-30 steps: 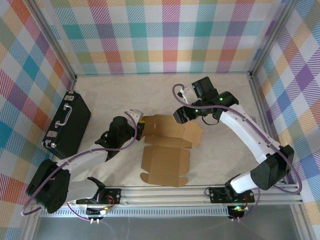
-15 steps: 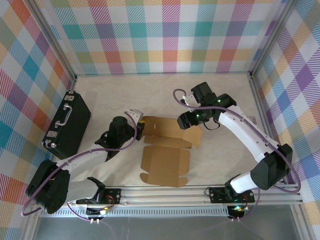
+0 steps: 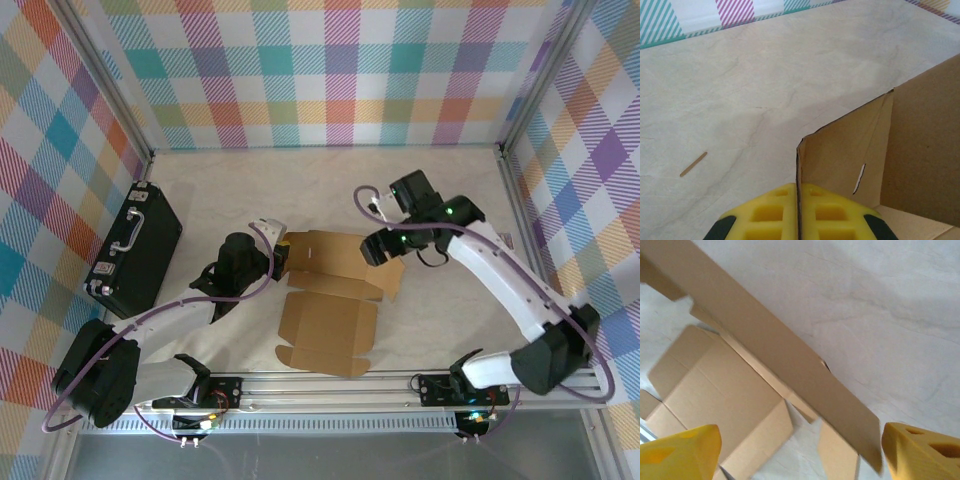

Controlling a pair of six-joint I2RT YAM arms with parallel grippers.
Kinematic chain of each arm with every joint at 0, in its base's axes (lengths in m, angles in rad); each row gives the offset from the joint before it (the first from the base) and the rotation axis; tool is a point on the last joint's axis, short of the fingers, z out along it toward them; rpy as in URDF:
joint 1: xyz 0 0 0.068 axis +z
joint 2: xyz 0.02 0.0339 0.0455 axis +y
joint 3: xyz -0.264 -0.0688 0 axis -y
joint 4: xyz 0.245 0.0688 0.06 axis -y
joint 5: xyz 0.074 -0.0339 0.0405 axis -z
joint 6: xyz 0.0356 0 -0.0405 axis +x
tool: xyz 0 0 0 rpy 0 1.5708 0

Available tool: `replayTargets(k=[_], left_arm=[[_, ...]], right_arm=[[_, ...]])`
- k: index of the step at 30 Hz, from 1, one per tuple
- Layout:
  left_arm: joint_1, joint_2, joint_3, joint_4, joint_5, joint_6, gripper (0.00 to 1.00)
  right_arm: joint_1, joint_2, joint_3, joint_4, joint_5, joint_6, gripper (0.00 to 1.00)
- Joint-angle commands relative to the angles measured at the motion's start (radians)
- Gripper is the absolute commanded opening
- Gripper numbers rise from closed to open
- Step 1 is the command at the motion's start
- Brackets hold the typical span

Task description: Fold the paper box

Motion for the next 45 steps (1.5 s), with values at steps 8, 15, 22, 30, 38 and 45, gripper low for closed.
replayTargets(k=[8, 15, 22, 30, 38, 45], left_arm=[[0.004, -0.030, -0.014, 0.026, -0.009, -0.004, 0.00], [0.004, -0.034, -0.014, 0.020, -0.008, -0.004, 0.00], [0.005, -0.034, -0.015, 0.025, -0.003, -0.005, 0.00], [0.005, -0.030, -0.014, 0.025, 0.000, -0.007, 0.00], [0.004, -0.027, -0.012, 0.022, -0.001, -0.007, 0.00], [0.004, -0.040, -0.012, 0.012, -0.004, -0.004, 0.00]], right_arm=[[-0.020, -0.147, -0.254, 0.154, 0.146, 0.012, 0.84], [-0.138, -0.174, -0.322, 0.286, 0.101, 0.046, 0.66], [-0.194, -0.126, -0.311, 0.347, 0.108, 0.071, 0.55], [-0.241, -0.183, -0.290, 0.386, -0.039, 0.064, 0.61], [-0.197, -0.209, -0.178, 0.311, -0.253, -0.066, 0.67], [-0.111, -0.042, -0.043, 0.105, -0.084, -0.308, 0.66]])
